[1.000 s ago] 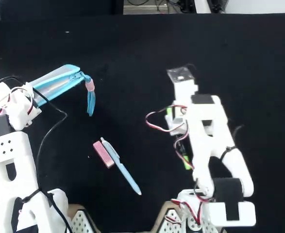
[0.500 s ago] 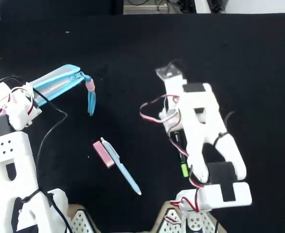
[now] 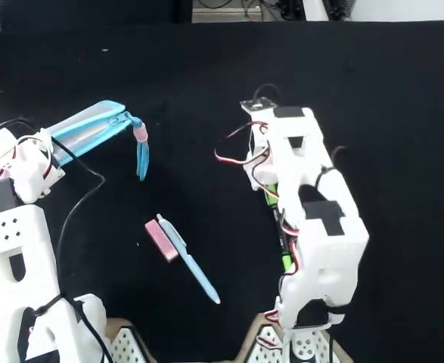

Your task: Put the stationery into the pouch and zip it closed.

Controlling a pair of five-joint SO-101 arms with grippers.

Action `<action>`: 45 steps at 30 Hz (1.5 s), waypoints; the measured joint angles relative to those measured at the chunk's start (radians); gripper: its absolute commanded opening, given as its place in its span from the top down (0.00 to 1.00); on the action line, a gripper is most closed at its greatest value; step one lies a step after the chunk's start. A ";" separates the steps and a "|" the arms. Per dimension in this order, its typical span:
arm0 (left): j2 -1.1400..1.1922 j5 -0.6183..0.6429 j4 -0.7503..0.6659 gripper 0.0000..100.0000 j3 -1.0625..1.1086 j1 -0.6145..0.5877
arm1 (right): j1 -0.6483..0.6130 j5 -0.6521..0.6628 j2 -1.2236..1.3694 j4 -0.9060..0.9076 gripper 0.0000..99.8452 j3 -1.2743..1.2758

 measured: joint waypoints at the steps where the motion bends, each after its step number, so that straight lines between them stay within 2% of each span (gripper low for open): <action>1: 0.000 0.000 0.000 0.97 0.000 0.000 | 0.000 0.000 0.009 0.000 0.92 -0.006; 2: 0.000 0.000 0.000 0.97 0.000 0.000 | 0.002 0.000 0.018 0.000 0.98 -0.011; 3: 0.000 0.000 0.000 0.97 0.000 0.000 | 0.003 0.000 0.021 0.000 0.99 -0.014; 8: 0.000 0.000 0.000 0.97 0.000 0.000 | 0.006 0.000 0.006 -0.008 0.99 0.012; 12: 0.000 0.000 0.000 0.97 0.000 0.000 | -0.003 0.002 -0.104 0.014 0.99 0.077; 19: 0.000 0.000 0.000 0.97 0.000 0.000 | -0.003 0.002 -0.568 0.103 0.99 0.129; 22: 0.000 0.000 0.000 0.97 0.000 0.014 | -0.021 0.000 -0.802 0.069 0.99 0.175; 27: 0.000 -0.002 0.041 0.97 -0.003 0.106 | -0.103 -0.048 -1.180 -0.003 0.99 0.316; 32: -0.049 0.000 0.061 0.97 -0.006 0.186 | -0.281 -0.135 -1.510 -0.170 0.99 0.528; 37: -0.201 -0.009 0.055 0.97 0.046 0.242 | -0.428 -0.150 -1.751 -0.466 0.99 0.735; 41: -0.299 -0.026 -0.012 0.97 0.143 0.242 | -0.532 -0.150 -1.875 -0.680 0.99 0.847; 45: -0.319 -0.029 -0.044 0.97 0.178 0.252 | -0.628 -0.150 -1.919 -0.792 0.99 0.875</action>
